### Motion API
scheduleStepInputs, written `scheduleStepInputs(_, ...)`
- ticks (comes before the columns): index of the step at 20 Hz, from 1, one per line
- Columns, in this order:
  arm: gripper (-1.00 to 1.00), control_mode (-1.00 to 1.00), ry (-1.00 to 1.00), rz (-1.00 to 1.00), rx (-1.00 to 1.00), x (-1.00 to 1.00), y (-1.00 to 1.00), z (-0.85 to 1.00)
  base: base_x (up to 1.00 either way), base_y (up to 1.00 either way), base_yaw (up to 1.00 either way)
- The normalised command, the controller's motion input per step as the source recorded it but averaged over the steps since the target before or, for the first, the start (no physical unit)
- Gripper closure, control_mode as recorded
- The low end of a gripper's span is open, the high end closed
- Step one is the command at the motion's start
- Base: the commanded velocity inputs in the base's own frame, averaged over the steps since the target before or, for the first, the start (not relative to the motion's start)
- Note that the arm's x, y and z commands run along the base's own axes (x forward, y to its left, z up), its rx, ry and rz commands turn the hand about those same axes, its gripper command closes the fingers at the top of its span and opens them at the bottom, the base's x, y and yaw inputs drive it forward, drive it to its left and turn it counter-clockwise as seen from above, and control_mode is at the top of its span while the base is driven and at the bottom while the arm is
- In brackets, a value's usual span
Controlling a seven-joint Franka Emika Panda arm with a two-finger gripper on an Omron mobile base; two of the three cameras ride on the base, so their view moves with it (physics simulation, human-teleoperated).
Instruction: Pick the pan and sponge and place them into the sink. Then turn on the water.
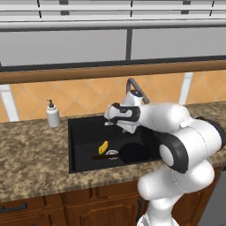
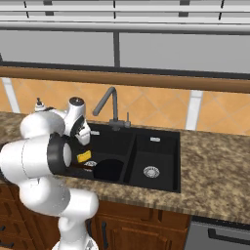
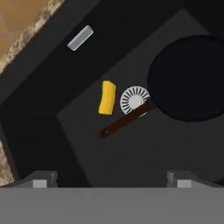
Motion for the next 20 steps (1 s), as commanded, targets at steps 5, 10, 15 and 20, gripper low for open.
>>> scheduleStepInputs(5, -1.00, -1.00, -0.01, 0.11, 0.00, -0.30, -0.32, 0.61, 0.00, 0.00, 0.00)
scheduleStepInputs(10, -1.00, -1.00, 0.00, 0.13, 0.00, -0.39, -0.48, 0.28, 0.00, 0.00, 0.00)
scheduleStepInputs(15, -1.00, -1.00, 0.00, 0.05, 0.01, -0.55, -0.69, 0.26, 0.00, 0.00, 0.00)
scheduleStepInputs(20, -1.00, -1.00, 0.00, 0.05, 0.08, -0.40, -0.84, 0.05, 0.00, 0.00, 0.00)
